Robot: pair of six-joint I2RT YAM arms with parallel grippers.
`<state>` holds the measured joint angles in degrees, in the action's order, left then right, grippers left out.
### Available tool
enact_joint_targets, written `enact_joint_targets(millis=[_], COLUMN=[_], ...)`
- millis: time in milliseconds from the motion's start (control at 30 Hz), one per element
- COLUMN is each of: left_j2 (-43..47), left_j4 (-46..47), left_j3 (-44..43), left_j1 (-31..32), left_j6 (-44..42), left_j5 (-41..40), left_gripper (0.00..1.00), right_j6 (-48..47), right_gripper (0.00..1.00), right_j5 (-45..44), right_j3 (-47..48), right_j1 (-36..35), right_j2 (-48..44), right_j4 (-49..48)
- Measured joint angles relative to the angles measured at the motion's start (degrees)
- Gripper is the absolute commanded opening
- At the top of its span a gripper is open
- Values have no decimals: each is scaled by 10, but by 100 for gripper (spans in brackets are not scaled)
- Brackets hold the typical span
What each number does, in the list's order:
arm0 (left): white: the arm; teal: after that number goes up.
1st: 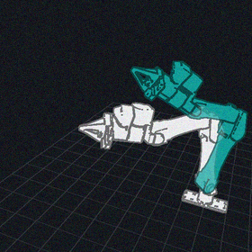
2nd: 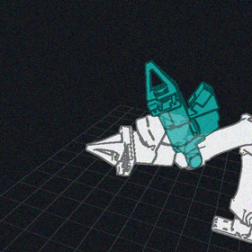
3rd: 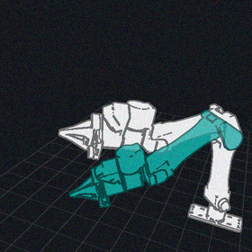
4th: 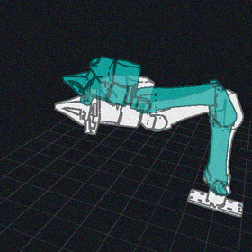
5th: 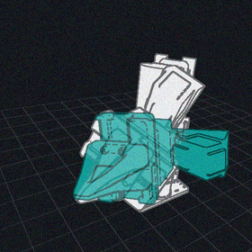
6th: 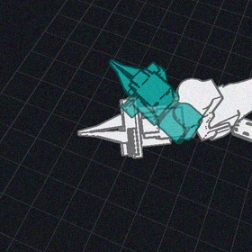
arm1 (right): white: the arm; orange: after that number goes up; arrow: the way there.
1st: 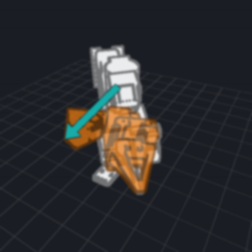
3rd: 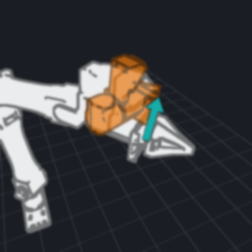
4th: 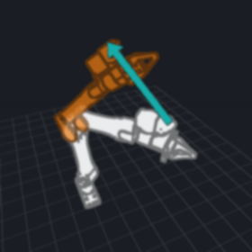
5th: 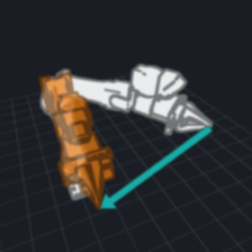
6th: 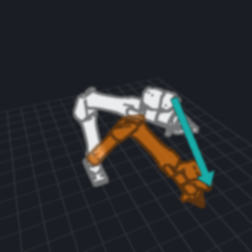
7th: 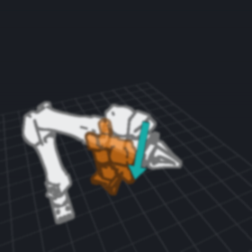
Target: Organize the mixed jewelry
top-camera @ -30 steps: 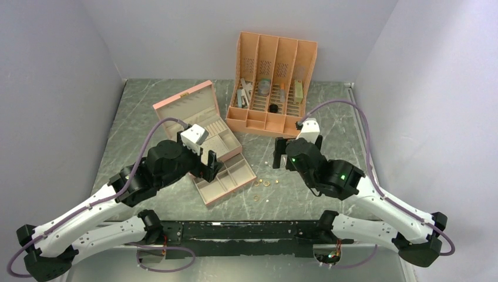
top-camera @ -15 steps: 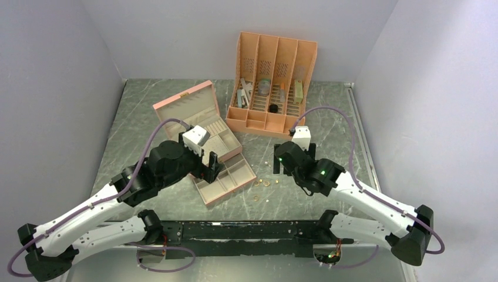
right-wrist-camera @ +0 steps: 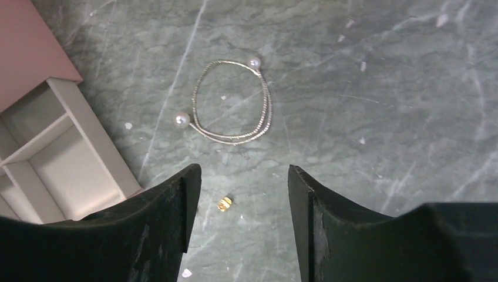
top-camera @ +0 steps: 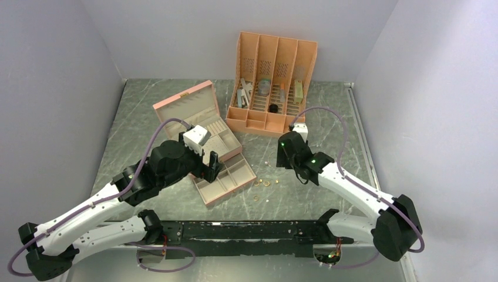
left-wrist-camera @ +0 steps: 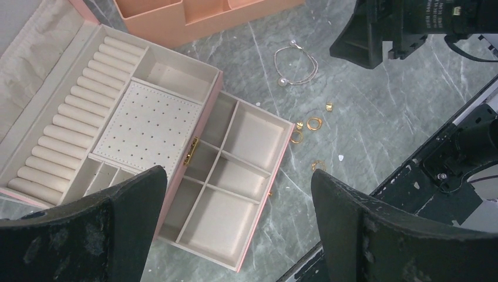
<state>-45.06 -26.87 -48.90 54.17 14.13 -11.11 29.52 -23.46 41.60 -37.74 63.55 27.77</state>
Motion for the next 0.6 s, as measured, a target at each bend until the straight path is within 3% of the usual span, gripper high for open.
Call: enact_joint_targets(millis=[600], left_j2=[-1], left_j4=[-2], left_j3=[0], left_j1=[0], left_j6=[-4], left_j5=[-5], left_gripper=[98], right_j6=[-33], right_gripper=[50], right_j5=[129], right_j3=[0], right_j1=[10], right_j2=[133], right_j4=[-118])
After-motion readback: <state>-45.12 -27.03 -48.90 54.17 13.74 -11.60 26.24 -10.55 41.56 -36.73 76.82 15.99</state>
